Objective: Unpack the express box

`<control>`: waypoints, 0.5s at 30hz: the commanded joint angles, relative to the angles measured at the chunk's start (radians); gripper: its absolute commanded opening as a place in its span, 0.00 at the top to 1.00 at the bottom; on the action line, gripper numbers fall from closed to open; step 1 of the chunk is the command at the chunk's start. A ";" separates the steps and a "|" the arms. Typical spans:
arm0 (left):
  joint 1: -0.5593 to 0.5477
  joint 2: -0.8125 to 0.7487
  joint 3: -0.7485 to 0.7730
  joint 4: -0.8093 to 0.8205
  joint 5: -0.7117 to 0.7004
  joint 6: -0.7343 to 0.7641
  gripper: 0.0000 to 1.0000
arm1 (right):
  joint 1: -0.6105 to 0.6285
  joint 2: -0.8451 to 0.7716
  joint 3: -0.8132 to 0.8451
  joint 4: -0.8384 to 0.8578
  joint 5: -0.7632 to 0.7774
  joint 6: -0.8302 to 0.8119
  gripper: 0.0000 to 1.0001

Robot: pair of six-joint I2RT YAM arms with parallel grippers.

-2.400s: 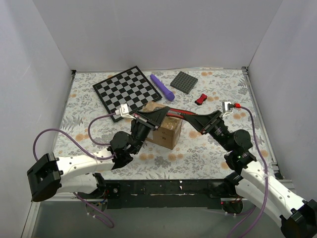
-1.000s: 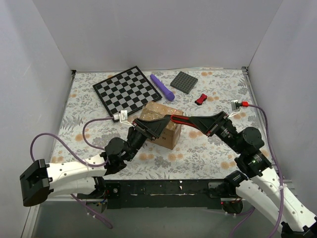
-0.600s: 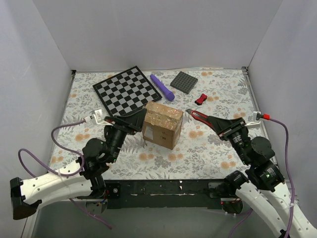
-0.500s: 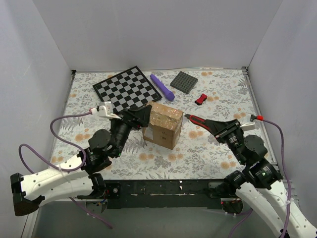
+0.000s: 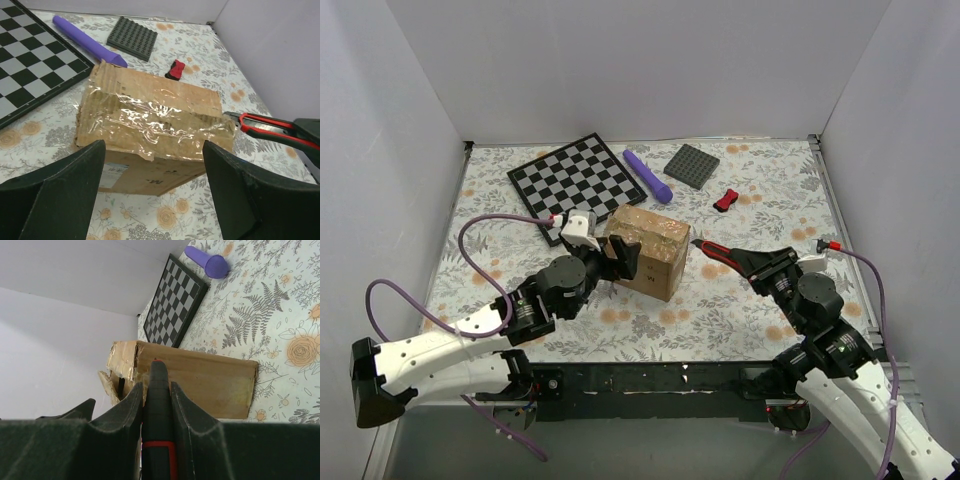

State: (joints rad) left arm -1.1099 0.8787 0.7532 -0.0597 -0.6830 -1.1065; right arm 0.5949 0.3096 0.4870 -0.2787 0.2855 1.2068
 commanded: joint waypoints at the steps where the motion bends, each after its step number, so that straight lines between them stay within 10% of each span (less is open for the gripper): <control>1: -0.001 -0.012 -0.012 0.018 0.121 0.036 0.22 | -0.003 0.006 -0.005 0.122 0.003 0.033 0.99; 15: -0.001 0.163 -0.002 0.041 0.137 0.011 0.21 | -0.003 -0.026 -0.008 0.148 -0.012 0.008 0.99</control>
State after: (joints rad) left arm -1.1099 1.0348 0.7494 -0.0303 -0.5388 -1.0946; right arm 0.5949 0.2829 0.4755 -0.2077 0.2817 1.2194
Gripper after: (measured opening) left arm 0.784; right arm 0.295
